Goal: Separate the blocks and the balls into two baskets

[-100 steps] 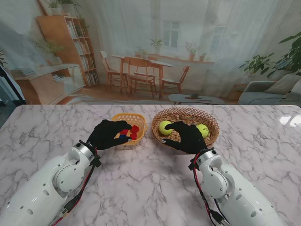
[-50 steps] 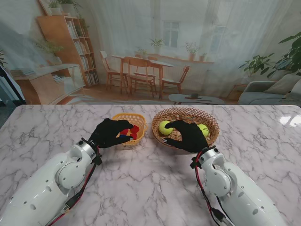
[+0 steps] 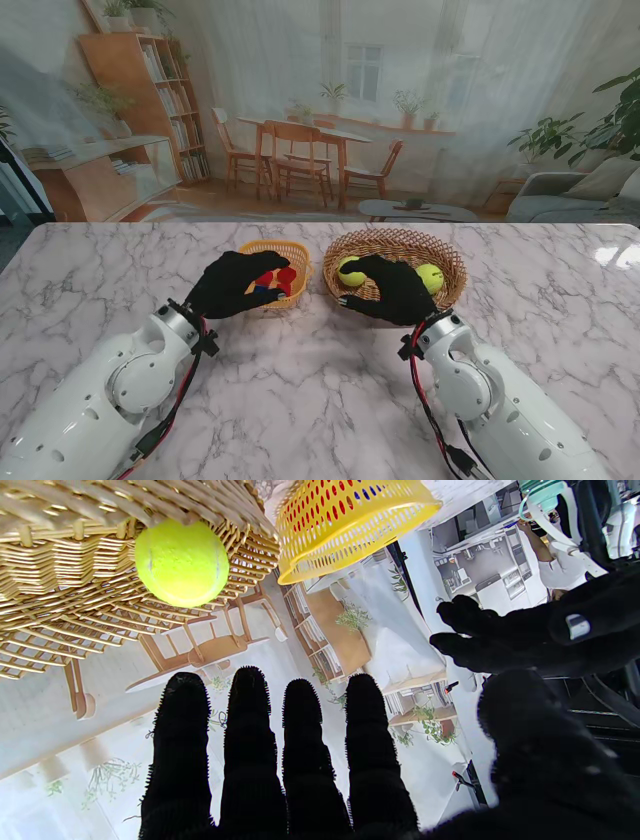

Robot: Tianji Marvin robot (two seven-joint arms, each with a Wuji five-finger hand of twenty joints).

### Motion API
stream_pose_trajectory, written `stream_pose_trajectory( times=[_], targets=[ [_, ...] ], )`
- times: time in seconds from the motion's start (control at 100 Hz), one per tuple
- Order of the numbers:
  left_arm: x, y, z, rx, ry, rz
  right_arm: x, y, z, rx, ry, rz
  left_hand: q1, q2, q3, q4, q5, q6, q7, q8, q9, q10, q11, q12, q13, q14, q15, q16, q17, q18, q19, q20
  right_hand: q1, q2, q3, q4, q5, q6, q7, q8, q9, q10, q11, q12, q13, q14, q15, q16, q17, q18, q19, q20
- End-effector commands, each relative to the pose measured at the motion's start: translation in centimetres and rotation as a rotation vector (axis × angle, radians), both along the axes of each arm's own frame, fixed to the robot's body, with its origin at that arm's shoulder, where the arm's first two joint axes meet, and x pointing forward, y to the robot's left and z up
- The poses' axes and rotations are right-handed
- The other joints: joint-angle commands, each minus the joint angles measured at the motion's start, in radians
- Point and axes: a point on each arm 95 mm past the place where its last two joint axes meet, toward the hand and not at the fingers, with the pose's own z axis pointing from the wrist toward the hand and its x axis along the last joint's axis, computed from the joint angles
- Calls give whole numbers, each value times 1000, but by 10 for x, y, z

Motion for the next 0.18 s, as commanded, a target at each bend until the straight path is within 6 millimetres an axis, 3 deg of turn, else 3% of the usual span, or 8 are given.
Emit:
stream_pose_trajectory(
  times=[0.0,0.17],
  targets=[
    [-1,-3,-1,9,8,-7,-2,1,-2,3,0,0,-7,48,-27,-8,-40,12,-19,-12,-33,13,-8,-14,-25,2,-18,-2,-7,-20,-13,-14,-25,36,-6,16,11,-11,-8,-6,4,-3,-11,-3,22,-4,-42,1,-1,20,5,-15],
    [0,-2,-1,10,9,-2,-2,1,-3,-14,5,-4,-6,49,-26,-7,-39,13,-18,-13,-35,12,-2,-10,-27,3,-15,0,-9,-22,-10,-15,-17,33,-6,18,14,-10,-6,-7,-3,1,-12,-4,19,-2,-42,0,3,25,10,-19]
  ],
)
